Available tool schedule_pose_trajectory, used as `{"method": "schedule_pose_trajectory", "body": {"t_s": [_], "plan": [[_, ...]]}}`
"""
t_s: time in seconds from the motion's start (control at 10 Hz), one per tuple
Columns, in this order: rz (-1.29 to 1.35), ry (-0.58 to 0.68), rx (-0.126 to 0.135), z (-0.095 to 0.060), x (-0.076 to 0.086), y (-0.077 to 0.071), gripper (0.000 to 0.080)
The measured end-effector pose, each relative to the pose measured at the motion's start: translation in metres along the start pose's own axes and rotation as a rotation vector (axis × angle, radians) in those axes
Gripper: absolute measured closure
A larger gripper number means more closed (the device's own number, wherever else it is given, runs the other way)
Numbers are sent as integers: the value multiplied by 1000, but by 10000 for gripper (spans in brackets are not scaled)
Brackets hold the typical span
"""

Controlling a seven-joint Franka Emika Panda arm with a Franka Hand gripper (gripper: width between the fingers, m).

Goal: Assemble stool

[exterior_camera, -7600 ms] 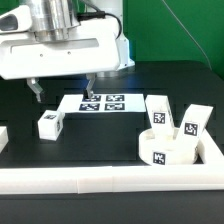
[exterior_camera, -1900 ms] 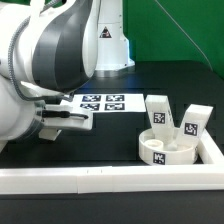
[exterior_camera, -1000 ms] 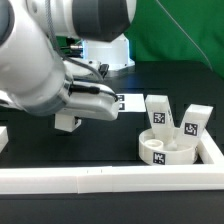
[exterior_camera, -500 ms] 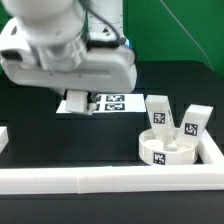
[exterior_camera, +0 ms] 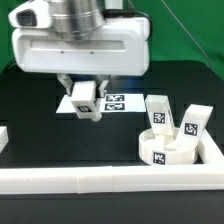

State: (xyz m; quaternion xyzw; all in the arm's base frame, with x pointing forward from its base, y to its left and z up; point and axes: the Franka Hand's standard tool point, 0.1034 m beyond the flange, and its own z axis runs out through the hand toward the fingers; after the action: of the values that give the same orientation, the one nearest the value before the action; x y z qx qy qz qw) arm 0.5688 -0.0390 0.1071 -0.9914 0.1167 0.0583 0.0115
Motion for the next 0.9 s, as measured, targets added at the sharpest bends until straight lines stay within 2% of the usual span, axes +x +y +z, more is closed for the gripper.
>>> {"method": "schedule_pose_trajectory", "body": {"t_s": [0.2, 0.3, 0.5, 0.6, 0.7, 0.8, 0.9], "plan": [[-21, 172, 6, -8, 8, -22, 475], [-22, 228, 5, -5, 7, -21, 475], [-21, 223, 4, -4, 6, -20, 475], [-43, 216, -9, -3, 5, -22, 475], [-131, 197, -57, -5, 6, -34, 475], [-181, 168, -88, -7, 7, -48, 475], [-170, 187, -68, -8, 12, -55, 475]]}}
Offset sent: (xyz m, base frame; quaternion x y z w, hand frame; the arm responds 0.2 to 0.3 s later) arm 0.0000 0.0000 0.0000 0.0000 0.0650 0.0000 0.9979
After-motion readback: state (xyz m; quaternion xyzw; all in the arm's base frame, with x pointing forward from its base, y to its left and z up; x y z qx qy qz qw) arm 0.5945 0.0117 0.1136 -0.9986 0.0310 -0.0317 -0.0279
